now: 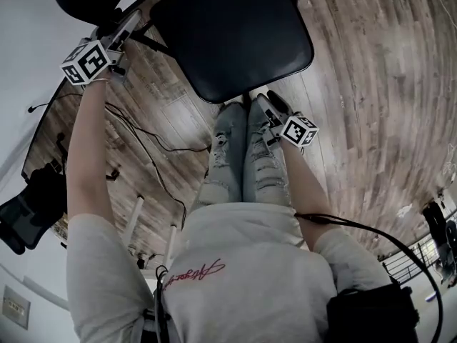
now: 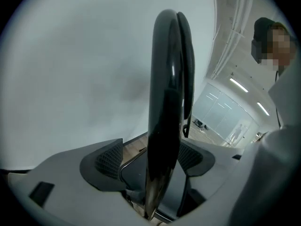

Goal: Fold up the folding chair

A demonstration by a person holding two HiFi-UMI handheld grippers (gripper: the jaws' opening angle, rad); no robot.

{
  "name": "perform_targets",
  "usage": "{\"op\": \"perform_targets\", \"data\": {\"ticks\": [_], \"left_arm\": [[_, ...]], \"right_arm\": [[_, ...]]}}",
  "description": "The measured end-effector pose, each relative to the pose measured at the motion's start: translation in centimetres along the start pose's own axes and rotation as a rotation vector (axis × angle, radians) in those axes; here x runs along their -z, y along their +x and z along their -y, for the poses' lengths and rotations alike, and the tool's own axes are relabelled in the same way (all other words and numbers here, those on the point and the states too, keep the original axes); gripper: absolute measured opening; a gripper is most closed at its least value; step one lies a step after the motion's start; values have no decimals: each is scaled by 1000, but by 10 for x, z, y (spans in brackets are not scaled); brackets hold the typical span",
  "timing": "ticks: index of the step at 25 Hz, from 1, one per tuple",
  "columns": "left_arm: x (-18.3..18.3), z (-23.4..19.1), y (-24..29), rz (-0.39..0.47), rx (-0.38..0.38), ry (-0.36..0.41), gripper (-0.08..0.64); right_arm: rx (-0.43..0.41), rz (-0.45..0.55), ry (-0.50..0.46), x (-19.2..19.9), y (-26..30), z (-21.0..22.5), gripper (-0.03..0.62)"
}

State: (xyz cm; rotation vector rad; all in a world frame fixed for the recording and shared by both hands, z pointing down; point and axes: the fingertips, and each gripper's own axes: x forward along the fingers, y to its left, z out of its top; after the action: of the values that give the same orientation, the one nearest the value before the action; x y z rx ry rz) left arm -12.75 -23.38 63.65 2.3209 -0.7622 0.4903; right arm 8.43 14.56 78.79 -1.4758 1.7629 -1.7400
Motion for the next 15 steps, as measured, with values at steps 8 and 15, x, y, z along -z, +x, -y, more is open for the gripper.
{"op": "perform_targets", "data": {"ticks": [8, 15], "left_arm": [[18, 19, 20, -54, 121, 69, 350], [12, 29, 33, 0, 156, 64, 350]], "right_arm": [[-178, -78, -18, -11, 20, 8, 240], [-269, 33, 181, -11, 20, 11, 255]]}}
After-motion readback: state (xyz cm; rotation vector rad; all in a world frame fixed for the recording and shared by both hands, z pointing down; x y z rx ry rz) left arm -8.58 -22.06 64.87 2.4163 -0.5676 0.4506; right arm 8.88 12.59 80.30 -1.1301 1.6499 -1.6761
